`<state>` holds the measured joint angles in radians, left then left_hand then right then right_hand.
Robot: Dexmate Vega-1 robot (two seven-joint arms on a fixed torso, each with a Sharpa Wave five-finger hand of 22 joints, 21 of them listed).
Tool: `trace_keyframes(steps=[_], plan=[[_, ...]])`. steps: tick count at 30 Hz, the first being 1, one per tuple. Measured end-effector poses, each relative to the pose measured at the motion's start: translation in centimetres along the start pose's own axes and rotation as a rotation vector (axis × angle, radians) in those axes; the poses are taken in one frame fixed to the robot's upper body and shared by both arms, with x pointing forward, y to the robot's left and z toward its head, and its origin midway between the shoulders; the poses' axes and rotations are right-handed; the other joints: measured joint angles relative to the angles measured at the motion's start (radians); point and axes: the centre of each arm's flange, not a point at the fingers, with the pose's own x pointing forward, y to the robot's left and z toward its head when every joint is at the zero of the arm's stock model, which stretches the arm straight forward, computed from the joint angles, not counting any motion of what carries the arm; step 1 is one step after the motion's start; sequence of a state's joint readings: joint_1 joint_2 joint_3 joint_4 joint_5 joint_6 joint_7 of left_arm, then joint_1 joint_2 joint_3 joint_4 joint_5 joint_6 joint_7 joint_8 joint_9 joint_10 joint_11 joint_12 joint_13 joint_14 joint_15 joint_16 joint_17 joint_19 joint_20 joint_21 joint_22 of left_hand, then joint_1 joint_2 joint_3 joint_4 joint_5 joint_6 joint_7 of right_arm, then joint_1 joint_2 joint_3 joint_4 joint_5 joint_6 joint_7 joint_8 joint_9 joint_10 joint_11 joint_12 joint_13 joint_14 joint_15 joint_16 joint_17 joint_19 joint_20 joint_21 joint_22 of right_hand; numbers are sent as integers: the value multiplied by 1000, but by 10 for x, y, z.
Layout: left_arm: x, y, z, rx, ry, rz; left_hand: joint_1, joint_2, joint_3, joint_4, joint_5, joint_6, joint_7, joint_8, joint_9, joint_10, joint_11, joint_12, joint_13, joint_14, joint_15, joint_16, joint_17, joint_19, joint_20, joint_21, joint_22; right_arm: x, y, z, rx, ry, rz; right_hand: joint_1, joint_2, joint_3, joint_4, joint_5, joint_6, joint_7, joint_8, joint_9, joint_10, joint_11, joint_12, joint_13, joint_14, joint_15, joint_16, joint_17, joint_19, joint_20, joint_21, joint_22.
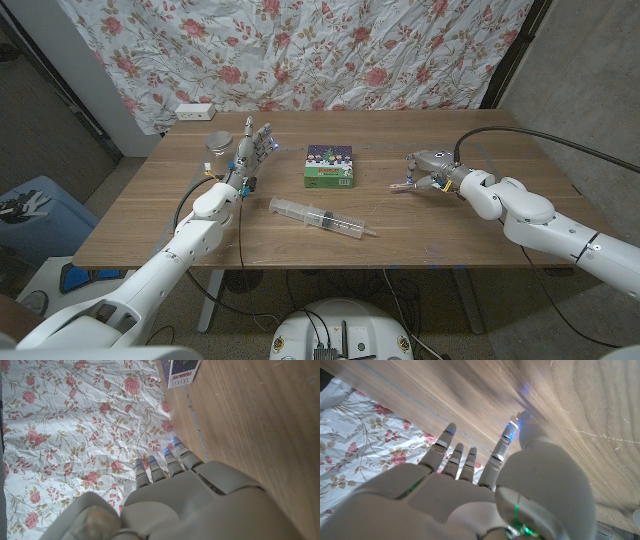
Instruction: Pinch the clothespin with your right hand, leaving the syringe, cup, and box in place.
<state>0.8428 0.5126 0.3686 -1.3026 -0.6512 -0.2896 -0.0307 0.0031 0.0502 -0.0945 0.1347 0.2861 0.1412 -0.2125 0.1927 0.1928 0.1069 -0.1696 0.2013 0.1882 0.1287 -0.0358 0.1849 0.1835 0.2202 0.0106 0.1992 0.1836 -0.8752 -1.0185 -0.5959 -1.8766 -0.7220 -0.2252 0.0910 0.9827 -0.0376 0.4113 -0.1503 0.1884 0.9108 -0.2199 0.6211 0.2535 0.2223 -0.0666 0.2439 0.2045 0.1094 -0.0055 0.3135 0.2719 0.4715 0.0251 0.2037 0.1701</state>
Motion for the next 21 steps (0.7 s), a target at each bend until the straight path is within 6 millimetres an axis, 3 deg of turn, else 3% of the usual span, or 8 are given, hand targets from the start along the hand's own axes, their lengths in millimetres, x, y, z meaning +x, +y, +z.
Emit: trace_keyframes(steps=[21], plan=[[0,0,0,0,0,0,0,0,0,0,0,0,0,0,0,0,0,0,0,0,0,0,0,0,0,0,0,-11,-6,-5,157,44,-91,0,0,-3,3,-4,4,-4,4,-1,10,0,0,0,9,2,3,0,5,-6,1,0]])
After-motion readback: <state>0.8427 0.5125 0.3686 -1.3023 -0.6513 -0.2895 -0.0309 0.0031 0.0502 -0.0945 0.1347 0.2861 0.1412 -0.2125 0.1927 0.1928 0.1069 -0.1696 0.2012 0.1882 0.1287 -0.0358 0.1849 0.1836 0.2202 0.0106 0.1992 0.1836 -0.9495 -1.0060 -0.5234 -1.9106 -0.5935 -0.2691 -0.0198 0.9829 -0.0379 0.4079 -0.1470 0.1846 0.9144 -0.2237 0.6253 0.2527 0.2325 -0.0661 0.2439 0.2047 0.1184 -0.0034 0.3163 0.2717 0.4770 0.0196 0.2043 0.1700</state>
